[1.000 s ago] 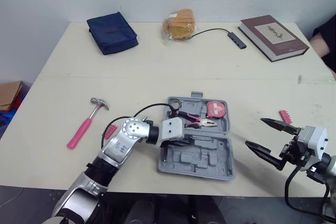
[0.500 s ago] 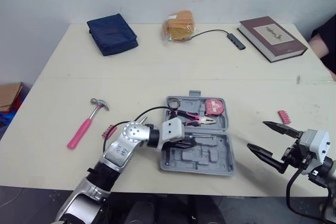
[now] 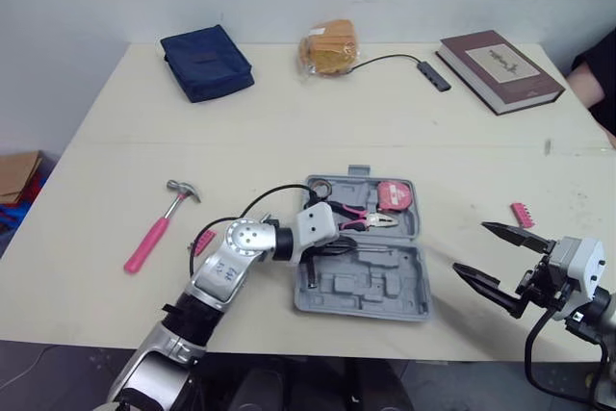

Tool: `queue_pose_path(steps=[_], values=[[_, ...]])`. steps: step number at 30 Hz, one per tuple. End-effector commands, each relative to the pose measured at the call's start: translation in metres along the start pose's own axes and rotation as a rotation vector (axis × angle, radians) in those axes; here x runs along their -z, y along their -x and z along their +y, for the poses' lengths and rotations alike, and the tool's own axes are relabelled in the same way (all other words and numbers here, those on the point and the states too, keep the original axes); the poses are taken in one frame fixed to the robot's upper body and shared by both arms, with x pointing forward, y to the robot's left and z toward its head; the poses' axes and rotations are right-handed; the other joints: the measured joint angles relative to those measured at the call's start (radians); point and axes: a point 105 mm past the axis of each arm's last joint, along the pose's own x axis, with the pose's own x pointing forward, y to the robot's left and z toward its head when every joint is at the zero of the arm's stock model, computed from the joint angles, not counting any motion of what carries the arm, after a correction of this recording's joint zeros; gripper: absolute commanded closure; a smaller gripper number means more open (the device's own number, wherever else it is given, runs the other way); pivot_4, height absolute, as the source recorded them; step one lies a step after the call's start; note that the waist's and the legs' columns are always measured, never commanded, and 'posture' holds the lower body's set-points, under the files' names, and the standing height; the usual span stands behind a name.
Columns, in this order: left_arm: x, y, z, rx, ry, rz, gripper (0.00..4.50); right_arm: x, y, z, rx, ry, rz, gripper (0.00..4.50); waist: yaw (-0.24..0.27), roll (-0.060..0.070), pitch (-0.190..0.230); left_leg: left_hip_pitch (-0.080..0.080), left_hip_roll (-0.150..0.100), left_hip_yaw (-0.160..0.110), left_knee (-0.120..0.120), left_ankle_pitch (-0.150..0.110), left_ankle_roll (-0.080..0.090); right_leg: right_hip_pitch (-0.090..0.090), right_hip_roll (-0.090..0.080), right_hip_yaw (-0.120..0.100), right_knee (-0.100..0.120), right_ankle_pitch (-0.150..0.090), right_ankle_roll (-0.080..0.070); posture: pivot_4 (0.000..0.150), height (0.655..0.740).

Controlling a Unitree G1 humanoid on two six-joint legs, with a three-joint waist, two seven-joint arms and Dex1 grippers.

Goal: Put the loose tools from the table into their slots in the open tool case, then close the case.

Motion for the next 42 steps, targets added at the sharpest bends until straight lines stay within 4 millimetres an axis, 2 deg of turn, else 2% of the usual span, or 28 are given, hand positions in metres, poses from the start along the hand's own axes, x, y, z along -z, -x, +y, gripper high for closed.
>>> queue_pose_path(steps=[1,3,10,12,14,16,19,21,24,25,26,28,29,31,33,36,38,40,42], values=[[0.032,0.002,-0.015,0.068,0.032,0.166,4.48,-0.010,0.003,-0.003,0.016,0.037,-0.037,0.00,0.000,0.000,-0.002,0.000,0.000,0.000,0.000,0.000,0.000,0.000,0.000,0.000,0.000,0.000,0.000,0.150,0.7400],[0.037,0.002,-0.018,0.084,0.047,0.192,4.48,-0.010,0.003,-0.003,0.018,0.037,-0.036,0.00,-0.001,0.000,-0.004,0.000,0.000,0.000,-0.001,0.000,0.000,0.000,0.000,0.000,0.000,0.000,0.000,0.150,0.7400],[0.050,-0.002,-0.007,0.023,0.106,0.281,4.48,-0.009,0.004,-0.003,0.023,0.036,-0.034,0.00,0.001,-0.001,-0.007,0.006,0.000,-0.003,-0.001,-0.001,0.001,0.009,0.000,0.001,-0.004,0.000,0.000,0.150,0.7400],[0.036,-0.006,-0.007,0.041,0.085,0.199,4.48,-0.009,0.005,-0.004,0.024,0.037,-0.035,0.00,0.000,-0.001,-0.007,0.012,0.000,-0.004,-0.002,-0.003,0.003,0.016,0.000,0.001,-0.006,0.000,0.000,0.150,0.7400],[0.006,-0.004,-0.007,0.068,0.042,0.016,4.48,-0.009,0.007,-0.004,0.026,0.041,-0.033,0.00,0.000,-0.001,-0.007,0.015,0.001,-0.004,-0.002,-0.005,0.003,0.019,-0.002,0.001,-0.008,0.000,0.000,0.150,0.7400],[-0.014,0.008,-0.001,0.055,0.019,-0.123,4.48,-0.009,0.011,-0.006,0.030,0.044,-0.026,0.00,-0.001,-0.001,-0.007,0.013,0.001,-0.004,-0.002,-0.005,0.003,0.017,-0.003,0.001,-0.008,0.000,0.000,0.150,0.7400],[-0.029,0.034,0.011,0.013,-0.001,-0.232,4.48,-0.008,0.021,-0.011,0.035,0.059,0.005,0.00,-0.001,-0.001,-0.006,0.008,0.002,-0.004,-0.002,-0.005,0.002,0.012,-0.003,0.000,-0.008,0.000,0.000,0.150,0.7400],[-0.038,0.064,0.019,-0.020,-0.038,-0.295,3.98,-0.006,0.035,-0.018,0.052,0.074,0.042,0.00,-0.003,-0.001,-0.006,0.008,0.002,-0.004,-0.002,-0.005,0.001,0.012,-0.003,0.000,-0.008,0.000,0.000,0.150,0.7400],[-0.044,0.093,0.028,-0.092,-0.083,-0.326,3.13,-0.004,0.050,-0.025,0.066,0.088,0.080,0.00,-0.003,-0.001,-0.006,0.008,0.003,-0.003,-0.002,-0.005,0.001,0.012,-0.003,0.000,-0.008,0.000,-0.001,0.150,0.7400],[-0.043,0.111,0.036,-0.157,-0.098,-0.326,2.50,-0.002,0.058,-0.029,0.084,0.097,0.098,0.00,-0.002,-0.001,-0.006,0.008,0.003,-0.003,-0.002,-0.005,0.001,0.012,-0.003,0.000,-0.008,0.000,-0.001,0.150,0.7400],[-0.042,0.123,0.040,-0.201,-0.110,-0.326,2.24,-0.001,0.063,-0.032,0.097,0.103,0.109,0.00,-0.002,-0.001,-0.006,0.009,0.003,-0.003,-0.002,-0.005,0.001,0.013,-0.003,0.000,-0.008,0.000,-0.001,0.150,0.7400],[-0.031,0.166,0.052,-0.348,-0.102,-0.272,1.46,0.006,0.084,-0.045,0.180,0.123,0.148,0.00,-0.005,-0.001,-0.006,0.009,0.003,-0.003,-0.003,-0.005,0.002,0.014,-0.003,0.000,-0.009,0.000,-0.001,0.150,0.7400],[-0.026,0.180,0.054,-0.395,-0.098,-0.241,1.06,0.010,0.091,-0.050,0.214,0.131,0.160,0.00,-0.008,-0.002,-0.006,0.009,0.003,-0.003,-0.003,-0.006,0.002,0.014,-0.003,0.001,-0.009,0.000,-0.001,0.150,0.7400],[-0.009,0.226,0.059,-0.543,-0.057,-0.162,0.15,0.020,0.109,-0.057,0.294,0.137,0.187,0.00,-0.011,-0.002,-0.006,0.010,0.004,-0.003,-0.005,-0.006,0.001,0.013,-0.002,0.000,-0.011,-0.001,-0.002,0.150,0.7400],[0.001,0.257,0.061,-0.649,-0.026,-0.129,0.01,0.026,0.120,-0.060,0.339,0.136,0.201,0.00,-0.012,-0.002,-0.006,0.010,0.006,-0.003,-0.006,-0.007,0.000,0.013,-0.001,0.000,-0.012,-0.002,-0.003,0.150,0.7400],[0.022,0.320,0.062,-0.887,0.055,-0.079,0.01,0.038,0.142,-0.065,0.407,0.140,0.251,0.00,-0.015,-0.001,-0.005,0.011,0.006,-0.002,-0.006,-0.009,0.002,0.014,-0.002,0.001,-0.013,-0.002,-0.003,0.150,0.7400],[0.030,0.344,0.058,-0.961,0.082,-0.057,0.01,0.042,0.152,-0.069,0.450,0.138,0.263,0.00,-0.023,-0.001,-0.005,0.012,0.006,-0.001,-0.006,-0.012,0.006,0.014,-0.002,0.001,-0.013,-0.002,-0.003,0.150,0.7400],[0.035,0.356,0.053,-0.988,0.090,-0.030,0.01,0.044,0.158,-0.071,0.471,0.129,0.268,0.00,-0.024,-0.001,-0.005,0.012,0.006,-0.002,-0.006,-0.012,0.006,0.015,-0.002,0.000,-0.013,-0.002,-0.003,0.150,0.7400],[0.060,0.399,0.034,-1.135,0.160,0.081,0.01,0.054,0.178,-0.070,0.532,0.110,0.326,0.00,-0.027,-0.001,-0.005,0.013,0.007,-0.002,-0.006,-0.012,0.006,0.016,-0.003,0.000,-0.013,-0.002,-0.003,0.150,0.7400]])
